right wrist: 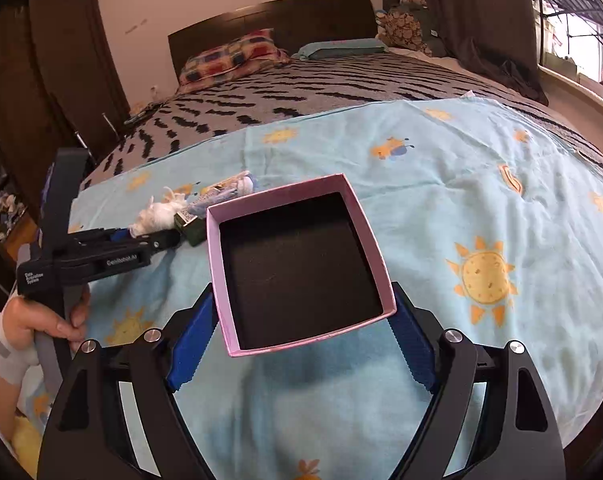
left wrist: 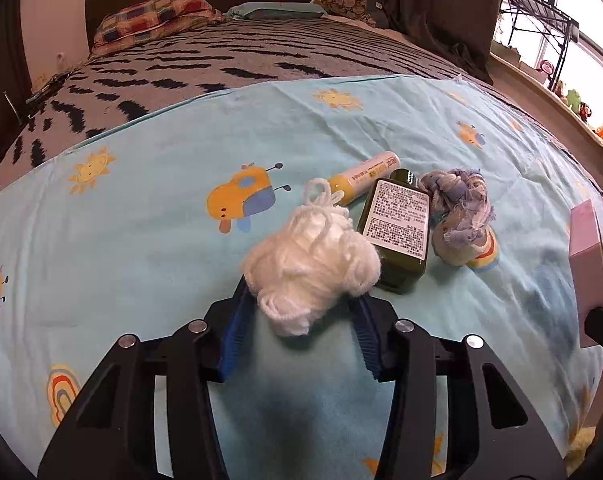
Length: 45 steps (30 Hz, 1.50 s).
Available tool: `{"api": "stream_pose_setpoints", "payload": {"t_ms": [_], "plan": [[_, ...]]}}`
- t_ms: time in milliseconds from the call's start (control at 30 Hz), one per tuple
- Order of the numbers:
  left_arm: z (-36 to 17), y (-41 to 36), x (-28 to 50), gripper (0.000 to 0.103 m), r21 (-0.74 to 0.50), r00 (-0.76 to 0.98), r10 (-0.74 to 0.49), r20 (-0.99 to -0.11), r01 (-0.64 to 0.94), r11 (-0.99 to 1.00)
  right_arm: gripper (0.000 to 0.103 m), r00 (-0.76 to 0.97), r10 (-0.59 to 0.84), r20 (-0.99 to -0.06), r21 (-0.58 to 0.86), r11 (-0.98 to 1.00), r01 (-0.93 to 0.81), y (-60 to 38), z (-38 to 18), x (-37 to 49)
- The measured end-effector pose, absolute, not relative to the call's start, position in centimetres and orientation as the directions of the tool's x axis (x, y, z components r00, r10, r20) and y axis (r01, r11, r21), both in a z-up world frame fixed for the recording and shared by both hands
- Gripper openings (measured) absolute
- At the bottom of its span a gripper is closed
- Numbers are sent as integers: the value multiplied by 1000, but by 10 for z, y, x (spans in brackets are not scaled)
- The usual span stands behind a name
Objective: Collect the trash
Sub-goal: 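Carry the yarn ball and pink box down past the bed edge to the bin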
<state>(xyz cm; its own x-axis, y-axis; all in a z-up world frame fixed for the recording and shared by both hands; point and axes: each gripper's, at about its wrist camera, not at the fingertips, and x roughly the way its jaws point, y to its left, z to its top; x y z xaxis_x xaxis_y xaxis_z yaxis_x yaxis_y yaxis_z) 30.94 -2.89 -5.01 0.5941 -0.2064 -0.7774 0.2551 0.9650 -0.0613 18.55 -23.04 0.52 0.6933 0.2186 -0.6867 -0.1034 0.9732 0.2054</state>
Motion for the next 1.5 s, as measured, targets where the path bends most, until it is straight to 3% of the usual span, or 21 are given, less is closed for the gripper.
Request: {"api": "stream_pose_setpoints", "payload": {"t_ms": [67, 400, 800, 1167, 1500], "plan": [[-47, -29, 304, 33, -52, 599, -205, -774, 263, 964, 83, 697, 223, -681, 207, 972, -109, -231, 6, 181], [-26, -22, 251, 32, -38, 627, -215, -749, 283, 958, 83, 704, 264, -659, 240, 961, -135, -235, 12, 158], [-8, -24, 125, 32, -45, 672, -286, -684, 353, 935, 83, 729, 281, -625, 210, 959, -190, -234, 8, 68], [-30, -33, 13, 32, -88, 657, -358, -664, 407, 909, 83, 758, 276, -591, 197, 961, -196, -227, 5, -23], [-92, -37, -35, 32, -169, 534, -390, -750, 415, 894, 83, 645, 295, -705, 279, 951, -129, -222, -56, -66]]}}
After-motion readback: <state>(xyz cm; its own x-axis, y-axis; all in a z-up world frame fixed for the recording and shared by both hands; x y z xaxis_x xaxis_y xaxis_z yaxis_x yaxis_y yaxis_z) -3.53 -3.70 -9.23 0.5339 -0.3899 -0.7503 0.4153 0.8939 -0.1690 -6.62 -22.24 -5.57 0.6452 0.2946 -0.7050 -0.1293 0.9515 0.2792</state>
